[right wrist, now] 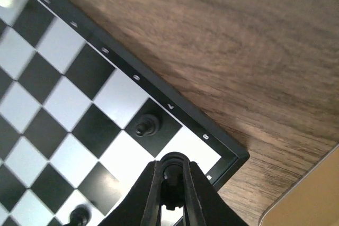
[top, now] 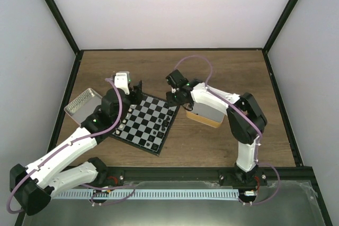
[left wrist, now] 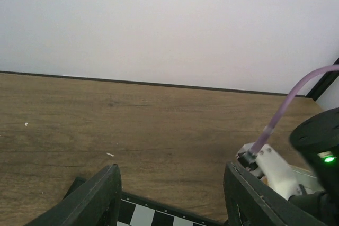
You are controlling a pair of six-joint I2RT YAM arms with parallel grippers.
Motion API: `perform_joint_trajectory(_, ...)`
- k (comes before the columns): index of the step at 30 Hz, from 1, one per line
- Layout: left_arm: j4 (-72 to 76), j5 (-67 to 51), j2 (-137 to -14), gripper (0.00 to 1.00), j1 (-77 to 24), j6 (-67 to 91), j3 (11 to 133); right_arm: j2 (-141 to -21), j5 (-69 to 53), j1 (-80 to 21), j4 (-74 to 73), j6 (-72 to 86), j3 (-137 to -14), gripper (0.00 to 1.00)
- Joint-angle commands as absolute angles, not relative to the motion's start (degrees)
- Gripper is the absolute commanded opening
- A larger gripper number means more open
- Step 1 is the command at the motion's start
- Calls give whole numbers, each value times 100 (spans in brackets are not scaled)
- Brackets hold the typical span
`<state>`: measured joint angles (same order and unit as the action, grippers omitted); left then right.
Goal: Set up the chess pieces on the board
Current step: Place the chess piece on the chessboard, then pick up the chess piece from the storage box.
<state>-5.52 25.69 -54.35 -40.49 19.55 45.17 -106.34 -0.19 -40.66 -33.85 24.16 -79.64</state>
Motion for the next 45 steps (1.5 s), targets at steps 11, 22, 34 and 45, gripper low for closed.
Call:
perform_joint_trajectory(11, -335, 2465, -5462, 55, -4008, 1948, 4426, -11245, -393, -4068, -3856, 2358, -8314, 9)
perform_joint_trajectory(22, -297, 2329, -5512, 55, -4008, 1934, 4423, -11291, -291, -4065, -3794, 2393, -8359, 24)
perform_joint_trajectory(34, -282, 2275, -5519, 55, -4003, 1934, 4440, -10154, 600, -3999, -3463, 2833, -7980, 30)
perform_joint_trajectory(45, -255, 2150, -5617, 55, -4006, 1960, 4475, -8904, 644, -2927, -3150, 3060, -6234, 36)
